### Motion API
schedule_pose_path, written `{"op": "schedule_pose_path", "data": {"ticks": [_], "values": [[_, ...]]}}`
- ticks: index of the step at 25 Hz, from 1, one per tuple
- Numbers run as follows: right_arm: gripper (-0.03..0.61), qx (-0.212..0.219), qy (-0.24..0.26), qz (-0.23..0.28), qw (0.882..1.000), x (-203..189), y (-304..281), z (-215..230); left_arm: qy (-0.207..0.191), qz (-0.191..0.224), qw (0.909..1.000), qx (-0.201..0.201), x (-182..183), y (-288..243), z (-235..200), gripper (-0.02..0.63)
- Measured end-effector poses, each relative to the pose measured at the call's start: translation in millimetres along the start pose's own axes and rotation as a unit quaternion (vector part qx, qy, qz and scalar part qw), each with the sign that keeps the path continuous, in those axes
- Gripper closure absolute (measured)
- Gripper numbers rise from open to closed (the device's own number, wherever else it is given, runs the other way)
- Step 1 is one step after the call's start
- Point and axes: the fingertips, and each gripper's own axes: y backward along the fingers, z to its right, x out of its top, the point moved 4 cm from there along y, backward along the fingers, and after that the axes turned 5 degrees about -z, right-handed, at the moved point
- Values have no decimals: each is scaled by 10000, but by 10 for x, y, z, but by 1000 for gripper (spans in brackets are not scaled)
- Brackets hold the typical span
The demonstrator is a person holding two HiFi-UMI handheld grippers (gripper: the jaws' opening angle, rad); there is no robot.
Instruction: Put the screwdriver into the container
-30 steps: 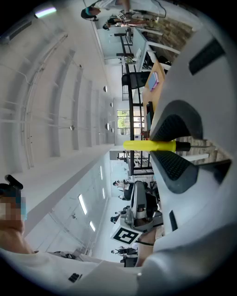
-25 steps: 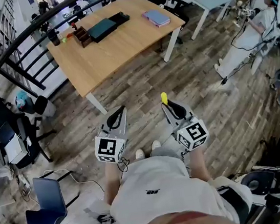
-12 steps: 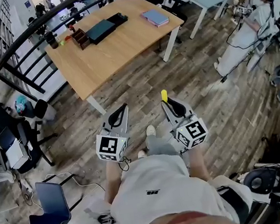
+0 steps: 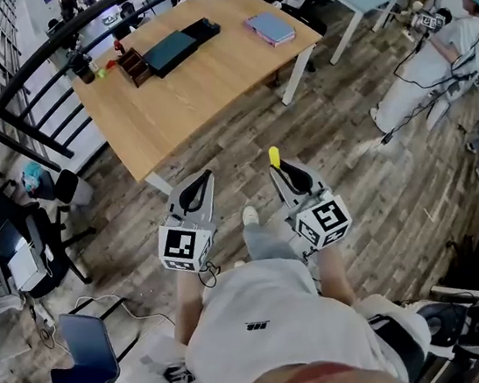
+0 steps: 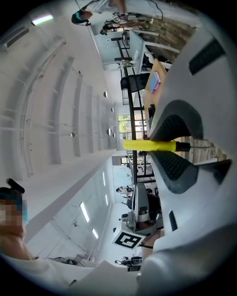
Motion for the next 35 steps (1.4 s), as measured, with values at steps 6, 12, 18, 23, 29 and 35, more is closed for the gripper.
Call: {"op": "schedule_pose_path", "data": {"ticks": [6, 12, 18, 23, 29, 35], "values": [[520, 130, -23, -72, 9999, 126, -453, 473, 9, -84, 10000, 25, 122, -568, -245, 604], [520, 231, 52, -190, 9995, 209, -887, 909, 82, -166, 9997, 149, 204, -1088, -525, 604], [521, 314, 40, -205, 9993, 288, -1185, 1370, 93, -225, 9995, 186, 274, -1591, -665, 604], [520, 435, 47, -192, 9989, 340, -1411, 1689, 106, -221, 9993, 281, 339, -1936, -774, 604], [520, 605, 98, -183, 9980, 407, -1620, 1916, 190, -246, 9986, 433, 346, -2168, -853, 604], [521, 692, 93, -176, 9974, 436, -1799, 2073, 209, -264, 9982, 500, 346, -2375, -978, 604]]}}
